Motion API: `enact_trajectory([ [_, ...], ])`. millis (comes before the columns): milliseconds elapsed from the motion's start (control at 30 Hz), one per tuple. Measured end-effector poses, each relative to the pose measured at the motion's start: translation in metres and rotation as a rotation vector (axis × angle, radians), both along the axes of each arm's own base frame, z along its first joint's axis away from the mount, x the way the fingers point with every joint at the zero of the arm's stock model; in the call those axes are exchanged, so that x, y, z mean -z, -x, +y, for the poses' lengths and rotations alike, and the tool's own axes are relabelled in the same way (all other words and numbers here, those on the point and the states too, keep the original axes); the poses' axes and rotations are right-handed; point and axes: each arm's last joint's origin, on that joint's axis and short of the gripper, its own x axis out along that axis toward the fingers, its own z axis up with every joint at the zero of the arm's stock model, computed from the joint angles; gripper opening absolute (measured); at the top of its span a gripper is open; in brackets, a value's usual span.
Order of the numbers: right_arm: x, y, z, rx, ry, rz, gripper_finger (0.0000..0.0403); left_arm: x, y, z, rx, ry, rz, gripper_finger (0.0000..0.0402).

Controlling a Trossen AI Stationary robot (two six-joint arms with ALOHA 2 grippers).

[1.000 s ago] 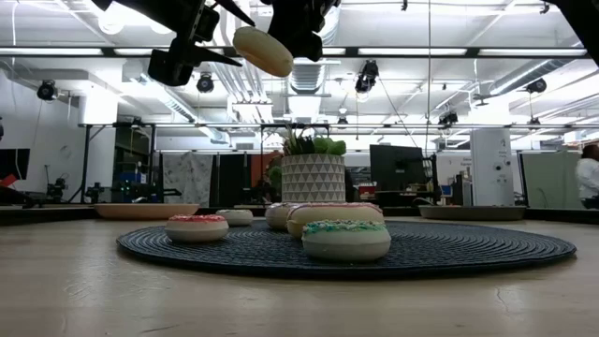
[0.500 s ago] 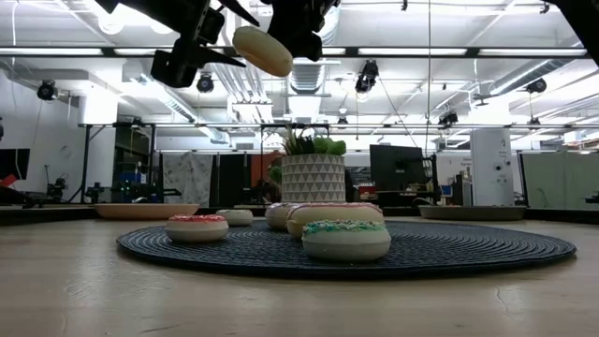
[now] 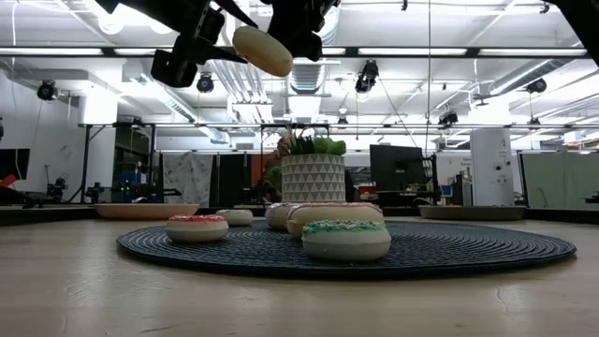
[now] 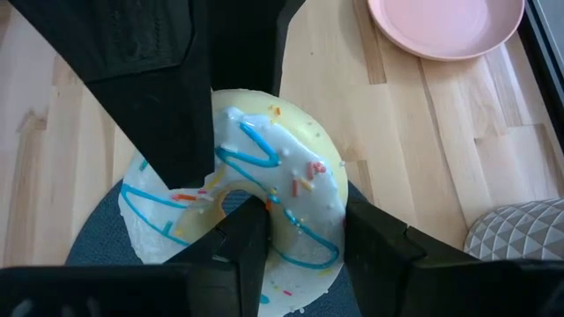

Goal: Pick & Place donuts
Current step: Put the large white donut on the pink plate

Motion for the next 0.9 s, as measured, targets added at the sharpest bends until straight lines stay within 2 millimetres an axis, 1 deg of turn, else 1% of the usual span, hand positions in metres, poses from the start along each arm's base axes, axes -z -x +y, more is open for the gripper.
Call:
enact_trajectory([
  [167,0.0,0.0,0.0,0.0,0.0,0.0,0.0123,0.0,0.0,0.0,0.0,0.0,0.0,0.0159],
  [633,0.0,0.0,0.0,0.0,0.0,0.0,0.0123,-0.0001,0.0001,0.0,-0.002,0.001,-0.001,0.0154],
  [900,0.0,0.0,0.0,-0.001,0.0,0.0,0.0123,-0.0001,0.0001,0.0,-0.006,0.01,-0.001,0.013],
])
